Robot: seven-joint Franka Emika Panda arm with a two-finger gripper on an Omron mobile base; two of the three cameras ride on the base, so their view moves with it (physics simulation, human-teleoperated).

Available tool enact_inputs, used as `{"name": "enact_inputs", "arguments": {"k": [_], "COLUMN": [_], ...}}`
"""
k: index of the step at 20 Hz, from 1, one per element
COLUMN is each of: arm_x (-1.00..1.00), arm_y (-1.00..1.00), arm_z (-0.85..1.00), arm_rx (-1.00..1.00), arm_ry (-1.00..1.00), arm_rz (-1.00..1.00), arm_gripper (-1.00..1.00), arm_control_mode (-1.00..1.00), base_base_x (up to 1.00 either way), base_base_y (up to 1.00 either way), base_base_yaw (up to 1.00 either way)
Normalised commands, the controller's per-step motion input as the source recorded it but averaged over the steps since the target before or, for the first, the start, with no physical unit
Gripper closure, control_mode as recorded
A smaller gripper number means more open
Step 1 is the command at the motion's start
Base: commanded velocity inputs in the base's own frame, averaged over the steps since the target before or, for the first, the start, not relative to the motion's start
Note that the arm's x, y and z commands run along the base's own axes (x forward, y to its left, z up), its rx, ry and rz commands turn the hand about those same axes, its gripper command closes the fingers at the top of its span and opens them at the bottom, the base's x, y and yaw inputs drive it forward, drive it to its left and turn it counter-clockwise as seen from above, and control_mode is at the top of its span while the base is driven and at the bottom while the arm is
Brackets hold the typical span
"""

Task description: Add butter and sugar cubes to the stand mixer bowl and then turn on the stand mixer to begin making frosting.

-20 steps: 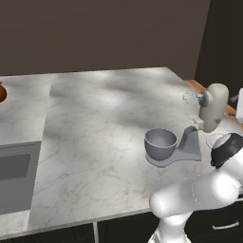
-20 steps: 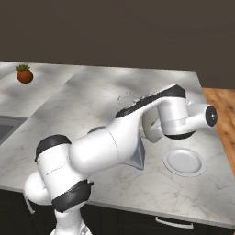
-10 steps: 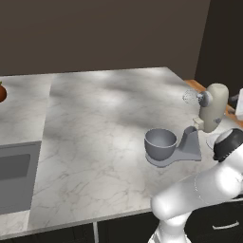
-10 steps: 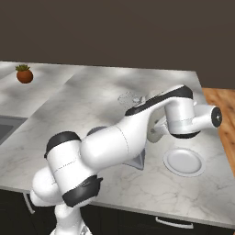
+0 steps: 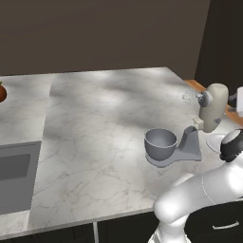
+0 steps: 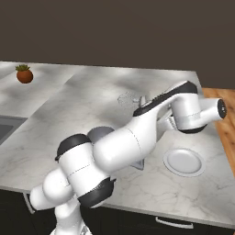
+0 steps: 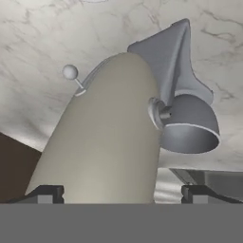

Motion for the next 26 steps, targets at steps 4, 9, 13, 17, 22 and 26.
{"name": "enact_inputs", "arguments": {"k": [4,9,13,17,22,26], "arm_x": [-0.01,-0.01,-0.01,-0.01,0.00,0.00], "arm_y": [0.61,0.86,0.89,0.97,1.00,0.98], "arm_z": [0.12,0.07,0.00,-0.17,-0.29,-0.44], "arm_rx": [0.00,0.00,-0.01,-0.10,-0.18,-0.19], "arm_ry": [0.12,0.14,0.13,0.17,0.21,0.22], "arm_rz": [0.03,0.01,0.00,0.01,0.03,0.04], "arm_gripper": [-1.00,-1.00,-1.00,-1.00,-1.00,-1.00], "arm_control_mode": [-1.00,-1.00,-1.00,-1.00,-1.00,-1.00], "base_base_x": [0.00,0.00,0.00,0.00,0.00,0.00], "base_base_y": [0.00,0.00,0.00,0.00,0.00,0.00], "base_base_yaw": [0.00,0.00,0.00,0.00,0.00,0.00]}}
